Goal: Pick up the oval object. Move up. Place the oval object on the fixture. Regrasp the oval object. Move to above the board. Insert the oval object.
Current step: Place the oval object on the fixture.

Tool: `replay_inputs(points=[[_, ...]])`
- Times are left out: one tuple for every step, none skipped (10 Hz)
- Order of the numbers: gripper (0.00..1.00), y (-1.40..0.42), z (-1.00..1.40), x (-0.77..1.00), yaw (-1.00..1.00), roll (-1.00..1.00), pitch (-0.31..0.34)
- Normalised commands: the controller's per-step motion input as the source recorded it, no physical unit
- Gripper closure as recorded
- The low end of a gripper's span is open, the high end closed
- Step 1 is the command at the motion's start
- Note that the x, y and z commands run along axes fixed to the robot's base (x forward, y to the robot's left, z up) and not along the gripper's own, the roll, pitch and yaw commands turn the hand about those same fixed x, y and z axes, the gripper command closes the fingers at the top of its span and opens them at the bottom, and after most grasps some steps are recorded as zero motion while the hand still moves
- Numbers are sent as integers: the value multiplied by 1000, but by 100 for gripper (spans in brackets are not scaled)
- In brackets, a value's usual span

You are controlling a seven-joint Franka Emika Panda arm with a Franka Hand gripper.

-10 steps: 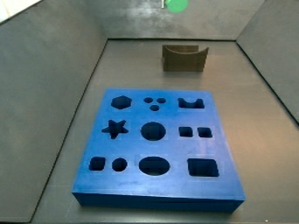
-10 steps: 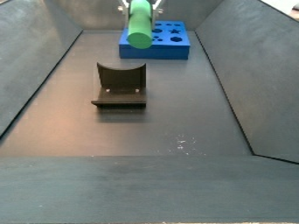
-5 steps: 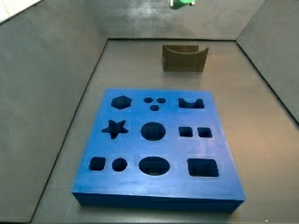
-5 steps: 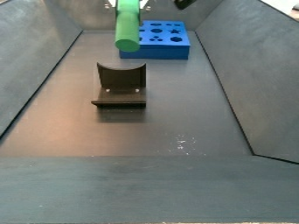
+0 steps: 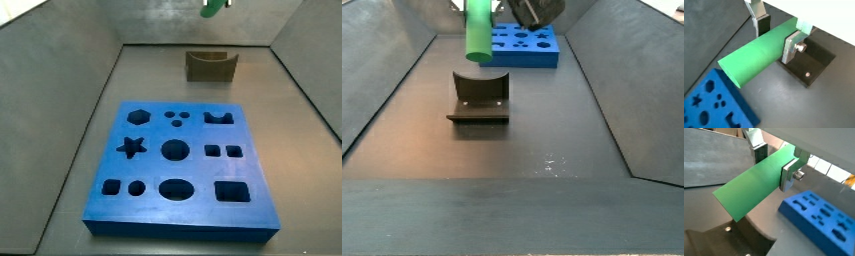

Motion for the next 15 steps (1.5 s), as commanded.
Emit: replay_inputs(points=[[100, 39, -10, 55, -117, -248, 44], [100, 129, -1000, 123, -140, -1000, 171], [100, 132, -1000, 126, -139, -1000, 165], [100, 141, -1000, 144, -175, -1000, 179], [100, 135, -1000, 167, -199, -888, 170], [100, 138, -1000, 176, -206, -733, 133], [100, 141, -1000, 180, -208, -631, 107], [100, 144, -1000, 182, -205, -417, 66], [100, 141, -1000, 193, -197, -280, 36], [100, 125, -904, 185, -175, -187, 5], [100, 110, -769, 165, -163, -171, -14], [100, 80, -460, 115, -128, -158, -35], [100, 86, -372, 98, -111, -136, -39], [100, 123, -304, 76, -85, -120, -57], [100, 120, -305, 72, -67, -120, -55]])
